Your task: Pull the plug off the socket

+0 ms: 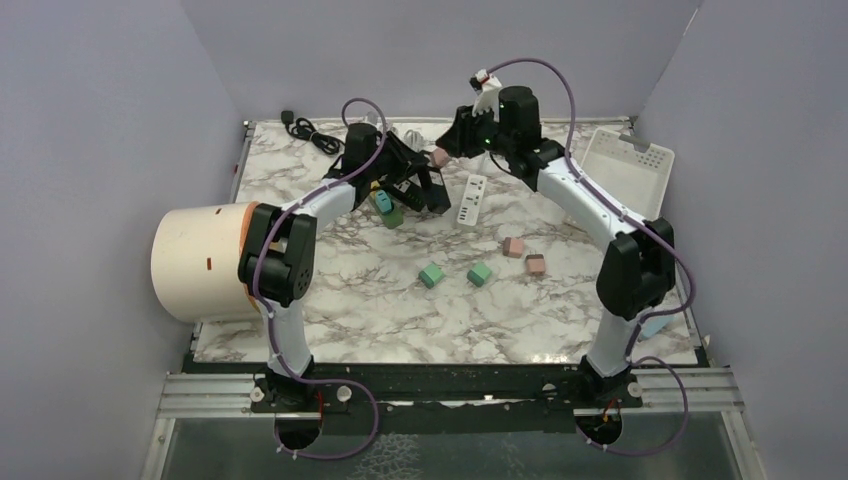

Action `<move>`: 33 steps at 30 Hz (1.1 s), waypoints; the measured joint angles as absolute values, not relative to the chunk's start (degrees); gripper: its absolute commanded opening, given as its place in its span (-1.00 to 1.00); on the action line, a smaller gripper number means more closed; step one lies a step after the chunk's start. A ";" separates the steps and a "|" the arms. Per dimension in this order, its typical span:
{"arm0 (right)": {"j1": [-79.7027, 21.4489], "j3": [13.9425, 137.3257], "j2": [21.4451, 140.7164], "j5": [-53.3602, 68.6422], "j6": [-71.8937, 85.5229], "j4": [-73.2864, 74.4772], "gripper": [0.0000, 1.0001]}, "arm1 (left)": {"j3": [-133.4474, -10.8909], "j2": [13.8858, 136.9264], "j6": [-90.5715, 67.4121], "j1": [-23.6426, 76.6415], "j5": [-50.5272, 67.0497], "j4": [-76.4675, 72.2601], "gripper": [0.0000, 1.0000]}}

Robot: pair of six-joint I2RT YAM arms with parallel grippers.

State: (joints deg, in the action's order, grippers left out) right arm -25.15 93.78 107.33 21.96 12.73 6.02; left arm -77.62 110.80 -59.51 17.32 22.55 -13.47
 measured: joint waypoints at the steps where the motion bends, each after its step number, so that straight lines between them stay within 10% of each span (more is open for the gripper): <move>1: -26.00 93.80 105.80 20.88 11.60 6.04 -0.98 | -77.43 111.04 -58.76 17.32 21.32 -11.88 -1.00; 9: -32.40 90.59 95.92 20.36 7.90 2.55 -0.98 | -77.52 112.44 -56.27 17.10 17.34 -7.14 -1.00; 21: -29.91 54.68 92.25 43.75 10.74 2.87 -0.97 | -82.70 112.77 -50.94 16.29 17.74 -6.09 -1.00; 28: -30.04 52.36 94.17 45.78 11.14 2.83 -0.20 | -82.85 112.77 -48.53 15.97 17.76 -3.95 -1.00; 33: -30.04 54.26 97.65 44.31 10.09 4.95 -0.06 | -82.85 112.77 -47.59 15.94 17.78 -3.70 -1.00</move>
